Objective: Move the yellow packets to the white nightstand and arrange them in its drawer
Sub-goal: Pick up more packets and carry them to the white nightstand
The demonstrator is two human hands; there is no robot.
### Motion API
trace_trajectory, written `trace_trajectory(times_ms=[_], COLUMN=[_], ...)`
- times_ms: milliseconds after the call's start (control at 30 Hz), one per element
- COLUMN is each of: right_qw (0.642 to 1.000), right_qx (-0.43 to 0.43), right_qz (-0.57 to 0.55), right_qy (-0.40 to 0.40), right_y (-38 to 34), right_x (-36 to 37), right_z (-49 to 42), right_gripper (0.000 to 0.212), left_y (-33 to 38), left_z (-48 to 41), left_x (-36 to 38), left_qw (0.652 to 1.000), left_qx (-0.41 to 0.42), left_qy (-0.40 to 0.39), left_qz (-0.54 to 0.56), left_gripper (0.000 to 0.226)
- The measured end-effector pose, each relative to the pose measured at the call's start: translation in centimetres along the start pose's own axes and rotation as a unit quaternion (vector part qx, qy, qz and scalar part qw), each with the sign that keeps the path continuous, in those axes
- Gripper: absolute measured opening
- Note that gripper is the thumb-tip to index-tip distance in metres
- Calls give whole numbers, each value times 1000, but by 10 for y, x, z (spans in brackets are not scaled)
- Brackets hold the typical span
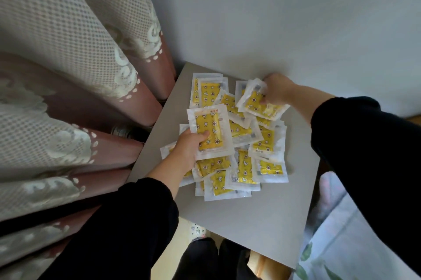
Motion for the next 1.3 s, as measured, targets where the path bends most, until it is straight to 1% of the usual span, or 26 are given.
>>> trace_trajectory(times_ms=[167,333,467,533,600,667,767,933,967,1000,1067,1133,1200,1233,1300], right_qw=[996,996,992,990,980,964,949,949,948,945,946,946,948,954,966], right_qx=[5,-10,-2,-12,-44,-78,-121,-186,-196,-203,-201,-217,-222,-213,-183], right_qz=[57,66,98,124,192,255,288,235,231,230,220,205,198,193,167], right_qy=[-67,-66,-82,-61,-17,11,46,93,100,117,126,124,109,87,68], right_y=[4,0,0,-1,-4,-6,-4,-2,0,3,11,14,14,14,18], right_x=[22,23,28,29,31,36,42,45,45,45,48,52,57,60,63], right_z=[-6,-10,-13,-13,-10,-6,5,25,30,34,39,44,49,51,49], right_gripper=[37,48,43,38,31,35,41,26,27,31,42,47,43,40,38], left_y=[0,-2,-7,-7,-9,-11,-17,-26,-27,-27,-29,-30,-29,-29,-27], left_z=[1,-3,-5,-4,-3,-3,0,6,7,8,8,9,9,10,10], left_x=[1,-9,-13,-13,-12,-10,-8,-10,-11,-11,-10,-7,-3,-1,2], left_qw=[999,999,999,999,999,999,999,999,999,999,999,999,999,999,999], left_qx=[-4,-14,-18,-15,-14,-15,-22,-32,-32,-32,-38,-46,-49,-48,-48], left_qy=[-24,-19,-12,-16,-21,-22,-24,-24,-20,-17,-9,-4,-4,-3,0], left_qz=[35,33,29,29,31,32,28,21,20,21,20,16,17,16,14], left_gripper=[25,25,27,25,25,27,27,26,26,27,29,29,28,27,24])
Point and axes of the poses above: each hand's wrist, its own z-axis away from the middle knuckle, its own x-axis out of the palm, y = z × x, the point moved 4 cm from there along -z, towards the middle knuckle, and after that the axes turned 15 degrees about -z, right-handed, at the moved point
